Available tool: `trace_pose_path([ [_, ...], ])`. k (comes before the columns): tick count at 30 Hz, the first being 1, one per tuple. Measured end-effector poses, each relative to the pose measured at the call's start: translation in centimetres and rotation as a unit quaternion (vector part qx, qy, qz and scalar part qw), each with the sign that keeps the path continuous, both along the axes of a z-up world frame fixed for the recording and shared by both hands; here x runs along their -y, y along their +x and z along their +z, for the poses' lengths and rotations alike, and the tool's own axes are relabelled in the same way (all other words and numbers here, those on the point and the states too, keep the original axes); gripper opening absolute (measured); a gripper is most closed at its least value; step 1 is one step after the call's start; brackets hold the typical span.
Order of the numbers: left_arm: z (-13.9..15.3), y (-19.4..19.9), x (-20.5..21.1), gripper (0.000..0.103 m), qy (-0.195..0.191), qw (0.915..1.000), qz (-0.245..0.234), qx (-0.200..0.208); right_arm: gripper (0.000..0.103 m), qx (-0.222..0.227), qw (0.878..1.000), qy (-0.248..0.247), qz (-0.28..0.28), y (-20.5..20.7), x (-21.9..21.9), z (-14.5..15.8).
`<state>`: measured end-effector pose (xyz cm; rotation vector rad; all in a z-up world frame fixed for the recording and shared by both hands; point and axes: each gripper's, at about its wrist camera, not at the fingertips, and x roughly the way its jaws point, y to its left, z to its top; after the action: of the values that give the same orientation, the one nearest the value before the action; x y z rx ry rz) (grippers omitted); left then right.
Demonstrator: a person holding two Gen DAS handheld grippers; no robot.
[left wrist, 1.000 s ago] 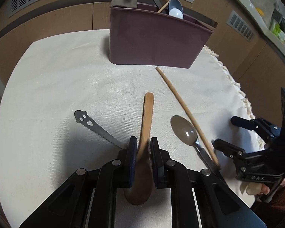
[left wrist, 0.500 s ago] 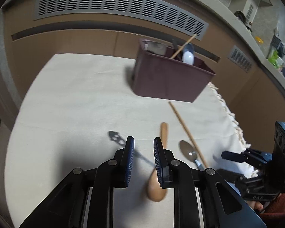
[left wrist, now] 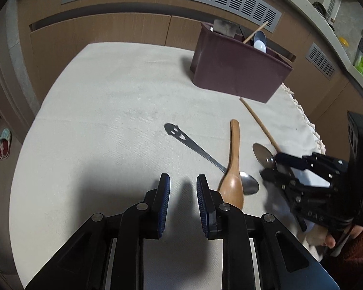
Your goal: Organize utensils
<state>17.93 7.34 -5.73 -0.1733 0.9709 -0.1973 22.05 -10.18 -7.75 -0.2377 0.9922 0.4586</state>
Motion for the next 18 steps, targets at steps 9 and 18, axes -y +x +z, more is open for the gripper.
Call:
trace_pose_path([
  [9,0.0,-0.4,1.4,0.024,0.013,0.9997,-0.019,-0.005,0.029,0.016,1.000,-0.024,0.006,0.8,-1.1,0.8],
  [18,0.6,0.5,3.8,0.024,0.006,0.9964,-0.083,0.017,0.029,0.036,0.998,0.014,-0.041,-0.1,4.0,3.6],
])
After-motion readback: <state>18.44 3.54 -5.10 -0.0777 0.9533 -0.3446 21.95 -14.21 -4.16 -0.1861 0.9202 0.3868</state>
